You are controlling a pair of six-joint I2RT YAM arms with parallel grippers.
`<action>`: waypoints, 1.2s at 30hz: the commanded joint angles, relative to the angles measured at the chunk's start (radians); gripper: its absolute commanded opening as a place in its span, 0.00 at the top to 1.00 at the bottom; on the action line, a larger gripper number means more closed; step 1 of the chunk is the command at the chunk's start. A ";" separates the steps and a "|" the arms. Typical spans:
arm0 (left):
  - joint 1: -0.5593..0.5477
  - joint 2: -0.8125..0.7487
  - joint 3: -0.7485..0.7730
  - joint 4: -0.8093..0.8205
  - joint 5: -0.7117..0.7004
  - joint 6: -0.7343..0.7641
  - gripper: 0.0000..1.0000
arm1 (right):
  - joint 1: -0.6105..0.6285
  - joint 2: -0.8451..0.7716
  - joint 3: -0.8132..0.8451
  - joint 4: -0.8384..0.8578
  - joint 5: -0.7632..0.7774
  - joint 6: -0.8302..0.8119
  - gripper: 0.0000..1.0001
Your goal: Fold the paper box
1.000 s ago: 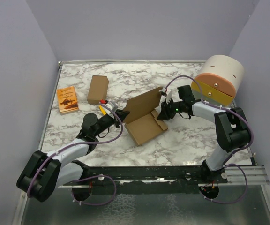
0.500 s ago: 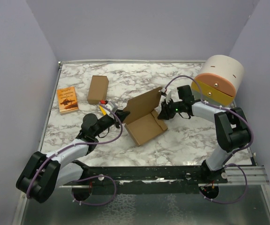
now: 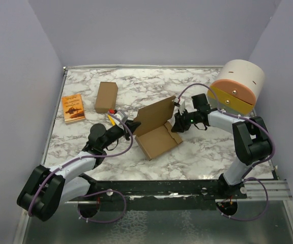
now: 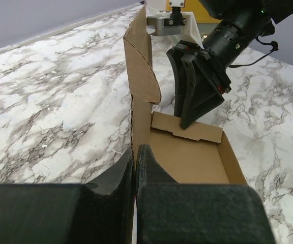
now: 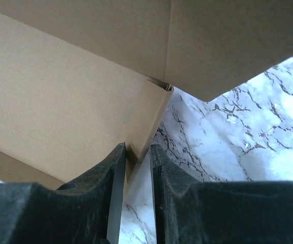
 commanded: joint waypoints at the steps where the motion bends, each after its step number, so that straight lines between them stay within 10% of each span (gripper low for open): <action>1: -0.003 -0.034 -0.006 0.060 -0.025 0.019 1.00 | 0.008 -0.006 -0.014 -0.054 0.010 -0.032 0.72; 36: -0.003 -0.055 -0.041 0.080 -0.035 0.005 1.00 | -0.026 -0.037 -0.089 0.053 -0.056 0.039 0.65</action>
